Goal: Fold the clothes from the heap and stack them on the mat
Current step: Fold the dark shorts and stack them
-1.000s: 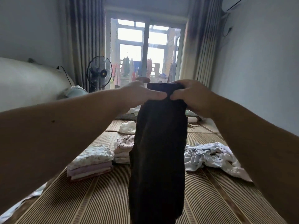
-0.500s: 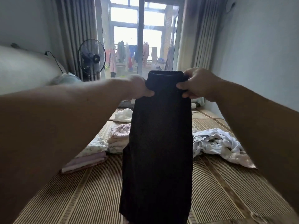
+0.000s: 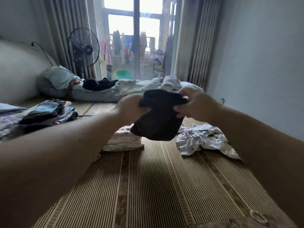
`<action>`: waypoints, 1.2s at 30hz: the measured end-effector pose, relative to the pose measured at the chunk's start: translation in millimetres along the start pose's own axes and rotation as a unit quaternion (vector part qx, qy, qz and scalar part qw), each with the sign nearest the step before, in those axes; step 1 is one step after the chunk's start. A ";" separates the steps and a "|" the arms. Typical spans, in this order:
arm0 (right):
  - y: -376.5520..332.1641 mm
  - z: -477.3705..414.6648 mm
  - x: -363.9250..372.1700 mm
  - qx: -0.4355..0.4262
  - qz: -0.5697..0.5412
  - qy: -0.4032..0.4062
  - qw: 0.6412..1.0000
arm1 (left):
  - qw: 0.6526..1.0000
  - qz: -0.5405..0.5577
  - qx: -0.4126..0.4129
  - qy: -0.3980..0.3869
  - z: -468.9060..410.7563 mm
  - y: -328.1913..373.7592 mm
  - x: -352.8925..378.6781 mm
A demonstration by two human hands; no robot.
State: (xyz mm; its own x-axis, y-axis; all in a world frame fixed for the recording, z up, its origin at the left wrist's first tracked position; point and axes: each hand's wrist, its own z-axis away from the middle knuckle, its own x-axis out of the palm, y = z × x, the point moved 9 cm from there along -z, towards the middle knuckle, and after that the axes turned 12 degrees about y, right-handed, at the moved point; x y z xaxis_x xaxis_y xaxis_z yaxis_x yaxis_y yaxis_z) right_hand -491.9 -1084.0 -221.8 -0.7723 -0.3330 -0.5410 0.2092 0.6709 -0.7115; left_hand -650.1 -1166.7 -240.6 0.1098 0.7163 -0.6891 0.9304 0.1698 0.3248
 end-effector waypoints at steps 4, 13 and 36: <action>61.9 79.3 47.2 0.051 0.085 -0.131 0.986 | 0.991 0.024 -0.013 -0.129 105.0 -12.9 51.7; 124.2 236.6 107.6 0.116 0.058 -0.322 0.938 | 0.942 -0.013 0.040 -0.332 290.5 -5.9 94.0; 193.4 216.2 169.3 -0.118 0.267 -0.266 0.919 | 0.919 -0.055 0.118 -0.373 297.4 -66.8 161.8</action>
State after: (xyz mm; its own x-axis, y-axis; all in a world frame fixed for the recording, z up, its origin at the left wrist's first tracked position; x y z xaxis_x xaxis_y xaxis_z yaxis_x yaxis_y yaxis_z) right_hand -452.5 -1153.9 -547.9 -0.1812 -0.1490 -0.9721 0.2878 0.9372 -0.1972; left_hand -590.6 -1263.5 -566.4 0.1372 0.0263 -0.9902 0.9905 -0.0014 0.1372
